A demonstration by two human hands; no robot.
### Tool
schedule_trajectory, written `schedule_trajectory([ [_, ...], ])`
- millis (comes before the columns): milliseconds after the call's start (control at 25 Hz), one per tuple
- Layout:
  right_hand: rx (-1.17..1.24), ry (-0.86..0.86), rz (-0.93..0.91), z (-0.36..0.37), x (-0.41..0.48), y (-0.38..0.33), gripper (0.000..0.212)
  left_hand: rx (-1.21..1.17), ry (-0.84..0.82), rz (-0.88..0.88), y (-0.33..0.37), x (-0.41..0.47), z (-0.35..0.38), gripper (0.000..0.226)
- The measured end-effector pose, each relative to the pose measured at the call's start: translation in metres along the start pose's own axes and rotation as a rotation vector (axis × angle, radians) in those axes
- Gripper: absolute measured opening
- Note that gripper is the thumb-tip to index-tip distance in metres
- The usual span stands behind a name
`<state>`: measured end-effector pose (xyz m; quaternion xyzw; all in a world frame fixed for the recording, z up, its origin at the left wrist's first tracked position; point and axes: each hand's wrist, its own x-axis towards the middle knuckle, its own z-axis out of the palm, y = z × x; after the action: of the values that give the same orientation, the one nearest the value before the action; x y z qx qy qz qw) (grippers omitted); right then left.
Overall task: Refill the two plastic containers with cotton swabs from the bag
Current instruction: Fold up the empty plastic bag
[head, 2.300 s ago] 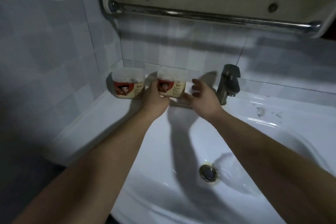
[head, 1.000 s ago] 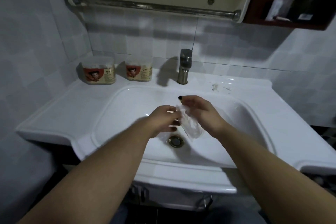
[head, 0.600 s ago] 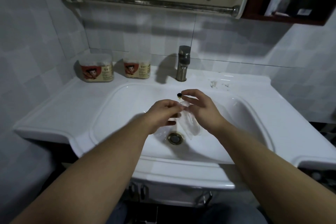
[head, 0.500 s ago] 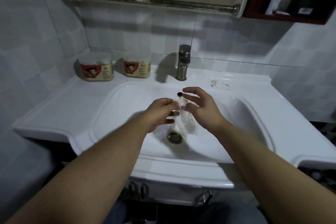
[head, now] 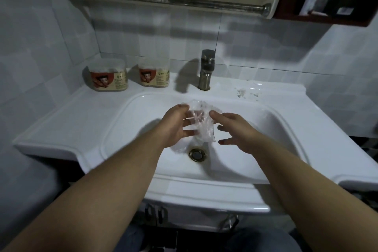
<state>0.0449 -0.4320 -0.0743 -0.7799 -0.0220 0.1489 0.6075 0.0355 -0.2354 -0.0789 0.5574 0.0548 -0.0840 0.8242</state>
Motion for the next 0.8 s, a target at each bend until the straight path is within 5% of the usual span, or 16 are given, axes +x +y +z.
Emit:
schedule_trajectory([
  [160,0.06,-0.137,-0.123,0.007,-0.002,-0.001,0.031,0.143,0.01,0.017,-0.005,0.002,0.0,0.017],
  [400,0.074,0.037,-0.136,0.009,0.006,0.003,0.024,0.318,0.016,-0.025,-0.008,-0.002,0.001,0.02],
  [800,0.297,0.321,-0.162,0.004,0.008,-0.007,0.023,-0.043,0.437,0.012,0.002,0.014,-0.009,0.021],
])
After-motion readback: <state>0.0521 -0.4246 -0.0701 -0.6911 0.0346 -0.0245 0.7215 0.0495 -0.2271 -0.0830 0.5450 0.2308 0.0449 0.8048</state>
